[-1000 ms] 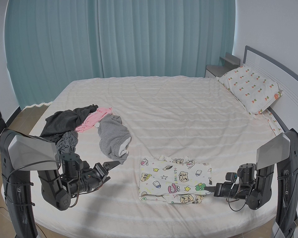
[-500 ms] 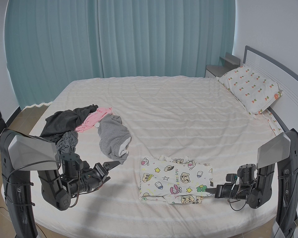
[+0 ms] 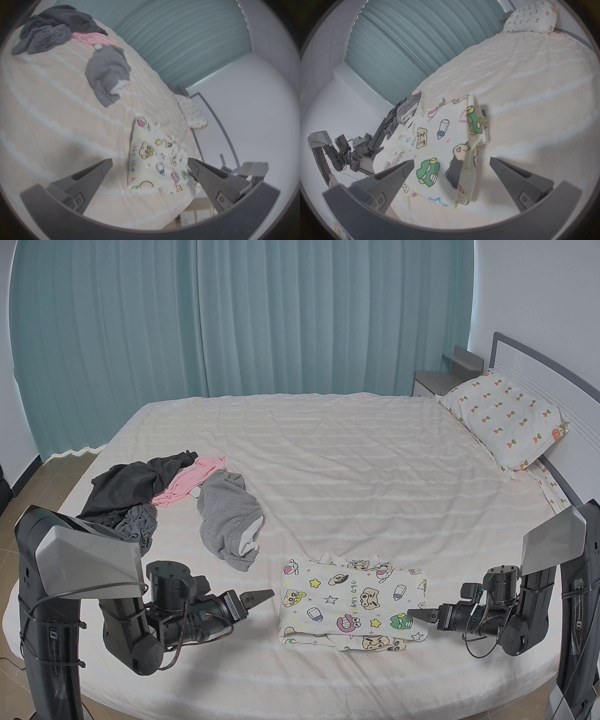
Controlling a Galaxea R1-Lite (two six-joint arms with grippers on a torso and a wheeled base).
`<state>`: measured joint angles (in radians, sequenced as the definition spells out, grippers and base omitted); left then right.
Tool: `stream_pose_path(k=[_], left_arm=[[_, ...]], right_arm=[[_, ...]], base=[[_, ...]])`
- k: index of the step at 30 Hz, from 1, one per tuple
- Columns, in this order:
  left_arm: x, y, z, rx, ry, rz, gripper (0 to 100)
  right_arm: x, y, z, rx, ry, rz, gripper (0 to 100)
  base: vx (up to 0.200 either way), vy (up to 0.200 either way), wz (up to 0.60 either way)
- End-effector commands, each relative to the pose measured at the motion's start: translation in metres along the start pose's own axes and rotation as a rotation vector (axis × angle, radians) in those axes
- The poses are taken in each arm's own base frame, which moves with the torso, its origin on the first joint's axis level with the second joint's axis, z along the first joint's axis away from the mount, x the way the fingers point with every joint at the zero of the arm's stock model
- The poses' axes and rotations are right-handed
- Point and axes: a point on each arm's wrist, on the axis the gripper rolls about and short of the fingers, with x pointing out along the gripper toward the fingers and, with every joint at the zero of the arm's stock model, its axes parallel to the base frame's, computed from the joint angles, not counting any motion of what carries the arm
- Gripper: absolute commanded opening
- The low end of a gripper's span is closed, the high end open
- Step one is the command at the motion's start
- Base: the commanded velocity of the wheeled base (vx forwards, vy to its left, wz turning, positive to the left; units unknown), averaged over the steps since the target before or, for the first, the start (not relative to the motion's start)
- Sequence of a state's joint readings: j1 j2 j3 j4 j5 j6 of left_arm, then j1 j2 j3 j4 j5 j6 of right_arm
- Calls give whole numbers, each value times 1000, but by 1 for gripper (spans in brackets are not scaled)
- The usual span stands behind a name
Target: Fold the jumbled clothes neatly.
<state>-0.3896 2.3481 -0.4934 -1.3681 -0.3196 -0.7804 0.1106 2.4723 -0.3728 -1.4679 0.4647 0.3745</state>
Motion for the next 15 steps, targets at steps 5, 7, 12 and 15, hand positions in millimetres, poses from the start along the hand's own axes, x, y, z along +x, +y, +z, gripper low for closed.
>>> stream_pose_path(k=[5, 7, 12, 15], left_arm=[[61, -9, 17, 101, 87, 171, 100], [73, -6, 19, 118, 71, 193, 100], [86, -12, 28, 126, 40, 160, 100], [95, -14, 26, 131, 56, 151, 100]], right_arm=[[9, -9, -6, -9, -37, -13, 100], [10, -9, -7, -10, -34, -16, 100], [11, -7, -8, -14, -31, -16, 100], [11, -7, -9, -15, -29, -16, 100]], base=[[0, 0, 0], [0, 0, 0], [0, 0, 0], [0, 0, 0]])
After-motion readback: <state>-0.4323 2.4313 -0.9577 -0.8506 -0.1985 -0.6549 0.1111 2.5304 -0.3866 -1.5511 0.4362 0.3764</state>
